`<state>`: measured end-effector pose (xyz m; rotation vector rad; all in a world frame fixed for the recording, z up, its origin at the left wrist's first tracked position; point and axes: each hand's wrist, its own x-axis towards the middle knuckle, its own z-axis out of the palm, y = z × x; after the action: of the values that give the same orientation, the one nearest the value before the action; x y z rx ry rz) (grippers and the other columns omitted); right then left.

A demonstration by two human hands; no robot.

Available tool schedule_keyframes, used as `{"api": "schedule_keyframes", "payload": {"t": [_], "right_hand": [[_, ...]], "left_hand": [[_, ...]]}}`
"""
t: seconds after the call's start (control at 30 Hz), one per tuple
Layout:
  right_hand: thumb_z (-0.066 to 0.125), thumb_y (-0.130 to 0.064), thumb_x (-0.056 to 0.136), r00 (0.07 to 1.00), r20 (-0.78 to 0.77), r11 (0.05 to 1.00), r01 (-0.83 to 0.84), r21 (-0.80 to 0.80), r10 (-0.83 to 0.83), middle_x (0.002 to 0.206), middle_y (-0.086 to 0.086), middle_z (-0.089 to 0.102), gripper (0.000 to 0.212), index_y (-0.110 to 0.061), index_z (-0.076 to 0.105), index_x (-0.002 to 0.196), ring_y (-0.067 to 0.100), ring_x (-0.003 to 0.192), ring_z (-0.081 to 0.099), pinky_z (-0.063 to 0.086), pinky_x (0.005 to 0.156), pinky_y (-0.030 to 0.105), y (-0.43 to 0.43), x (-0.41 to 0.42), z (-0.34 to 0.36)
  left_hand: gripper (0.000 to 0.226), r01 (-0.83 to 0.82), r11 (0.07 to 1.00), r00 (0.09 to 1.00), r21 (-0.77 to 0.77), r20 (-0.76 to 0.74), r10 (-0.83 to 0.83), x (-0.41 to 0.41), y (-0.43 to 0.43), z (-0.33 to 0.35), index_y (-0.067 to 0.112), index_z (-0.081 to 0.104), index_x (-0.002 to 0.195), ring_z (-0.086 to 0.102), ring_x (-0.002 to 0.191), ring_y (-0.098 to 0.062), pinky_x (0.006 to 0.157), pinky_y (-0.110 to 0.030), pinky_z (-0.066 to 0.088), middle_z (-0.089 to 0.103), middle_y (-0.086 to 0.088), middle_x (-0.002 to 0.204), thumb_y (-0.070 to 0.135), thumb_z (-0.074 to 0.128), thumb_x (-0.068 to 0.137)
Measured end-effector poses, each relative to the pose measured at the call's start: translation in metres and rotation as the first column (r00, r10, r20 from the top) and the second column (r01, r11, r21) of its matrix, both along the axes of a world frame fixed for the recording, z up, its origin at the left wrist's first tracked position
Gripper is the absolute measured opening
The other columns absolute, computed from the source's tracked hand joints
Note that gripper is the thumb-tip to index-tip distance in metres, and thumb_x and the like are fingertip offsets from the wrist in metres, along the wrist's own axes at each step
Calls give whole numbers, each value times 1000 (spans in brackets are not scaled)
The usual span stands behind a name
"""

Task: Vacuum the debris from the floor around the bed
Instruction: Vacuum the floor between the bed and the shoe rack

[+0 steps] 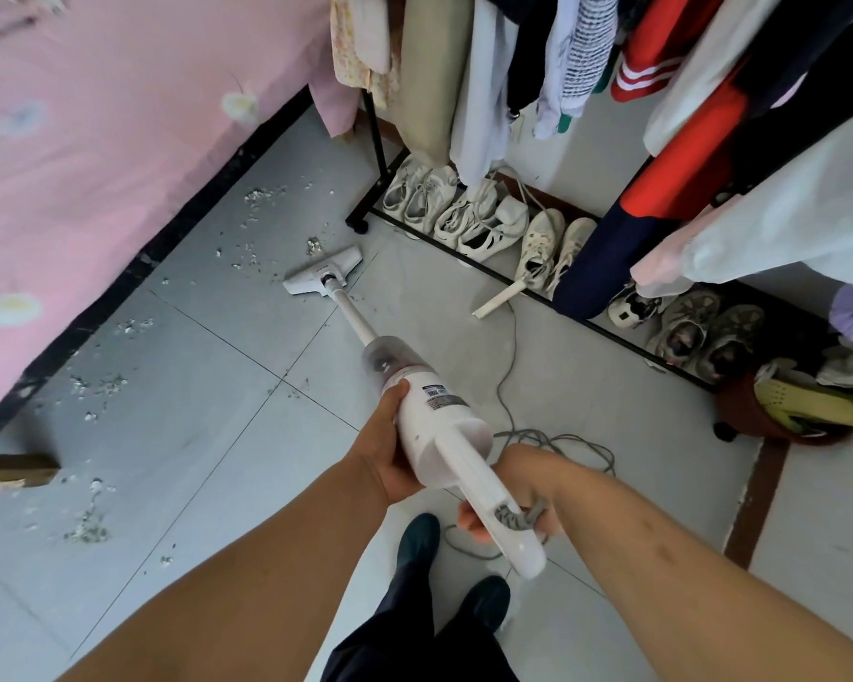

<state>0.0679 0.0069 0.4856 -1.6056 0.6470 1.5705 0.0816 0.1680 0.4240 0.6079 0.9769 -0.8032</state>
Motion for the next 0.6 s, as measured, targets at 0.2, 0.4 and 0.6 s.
{"api": "schedule_keyframes", "payload": {"t": [0.2, 0.4, 0.6], "right_hand": [[48, -4, 96, 971, 64, 973, 232, -2, -232, 106, 17, 64, 20, -10, 54, 78, 32, 102, 64, 49, 96, 46, 2, -5, -12], [40, -14, 97, 906, -66, 906, 422, 48, -418, 73, 24, 64, 31, 8, 59, 84, 34, 75, 61, 51, 80, 44, -5, -5, -17], [48, -8, 96, 948, 73, 950, 312, 3, -311, 76, 9, 65, 20, -10, 57, 77, 21, 67, 66, 56, 72, 34, 2, -2, -18]], "left_hand": [[68, -3, 1000, 999, 28, -38, 4, 3, -4, -2, 17, 62, 132, 73, 88, -36, 70, -50, 59, 74, -16, 107, 59, 70, 79], [68, -7, 997, 998, 74, -57, 12, 11, -14, 5, 14, 66, 119, 75, 73, -37, 64, -54, 60, 76, -17, 93, 64, 77, 74], [62, -25, 992, 998, 123, -57, 32, 7, -12, 5, 16, 65, 122, 75, 75, -37, 65, -51, 60, 77, -16, 97, 57, 77, 77]]}}
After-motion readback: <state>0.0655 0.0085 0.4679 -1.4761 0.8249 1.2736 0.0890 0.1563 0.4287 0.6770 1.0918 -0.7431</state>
